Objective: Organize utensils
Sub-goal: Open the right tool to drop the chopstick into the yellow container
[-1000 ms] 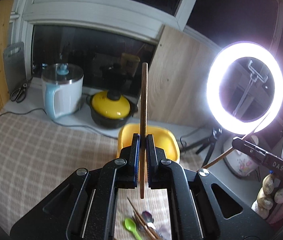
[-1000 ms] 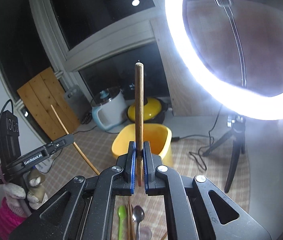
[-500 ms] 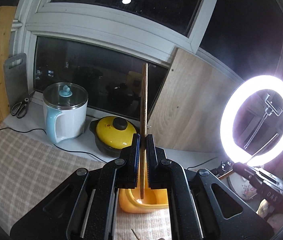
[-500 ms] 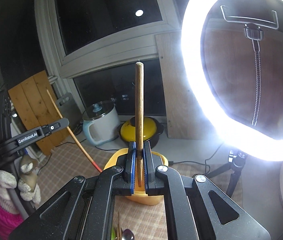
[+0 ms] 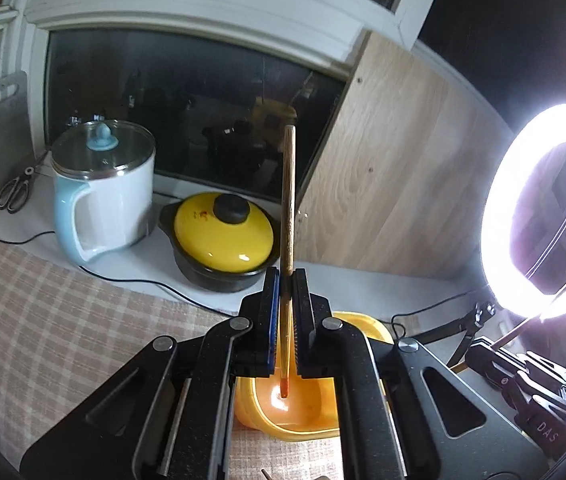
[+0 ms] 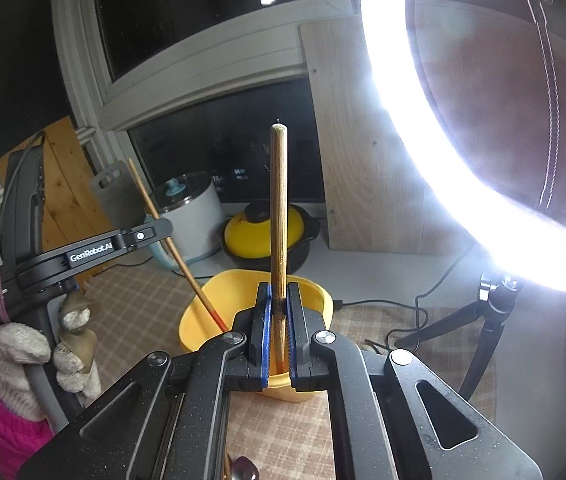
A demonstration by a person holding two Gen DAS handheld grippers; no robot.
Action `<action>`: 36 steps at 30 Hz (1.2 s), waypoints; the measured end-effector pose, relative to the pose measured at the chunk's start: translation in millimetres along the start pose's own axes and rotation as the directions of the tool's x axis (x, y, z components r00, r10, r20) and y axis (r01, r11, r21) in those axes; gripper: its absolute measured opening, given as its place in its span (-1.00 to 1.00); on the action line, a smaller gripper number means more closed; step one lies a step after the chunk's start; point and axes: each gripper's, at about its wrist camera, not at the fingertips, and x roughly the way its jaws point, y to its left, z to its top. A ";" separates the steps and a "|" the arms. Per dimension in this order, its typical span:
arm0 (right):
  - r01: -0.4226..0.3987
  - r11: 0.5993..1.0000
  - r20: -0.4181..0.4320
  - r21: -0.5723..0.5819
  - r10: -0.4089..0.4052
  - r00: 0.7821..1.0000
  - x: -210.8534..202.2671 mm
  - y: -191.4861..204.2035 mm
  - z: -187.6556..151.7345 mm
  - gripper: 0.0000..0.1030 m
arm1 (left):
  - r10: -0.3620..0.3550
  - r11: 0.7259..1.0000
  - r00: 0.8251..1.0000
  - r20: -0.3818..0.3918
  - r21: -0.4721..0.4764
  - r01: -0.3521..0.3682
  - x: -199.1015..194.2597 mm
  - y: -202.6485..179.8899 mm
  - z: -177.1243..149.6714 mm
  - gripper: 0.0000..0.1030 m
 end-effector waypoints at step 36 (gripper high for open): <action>0.040 0.999 -0.063 0.011 -0.039 0.997 17.0 -12.6 -14.9 -0.03 | 0.020 0.997 0.998 -0.054 0.074 -0.016 8.9 -8.0 -15.1 -0.42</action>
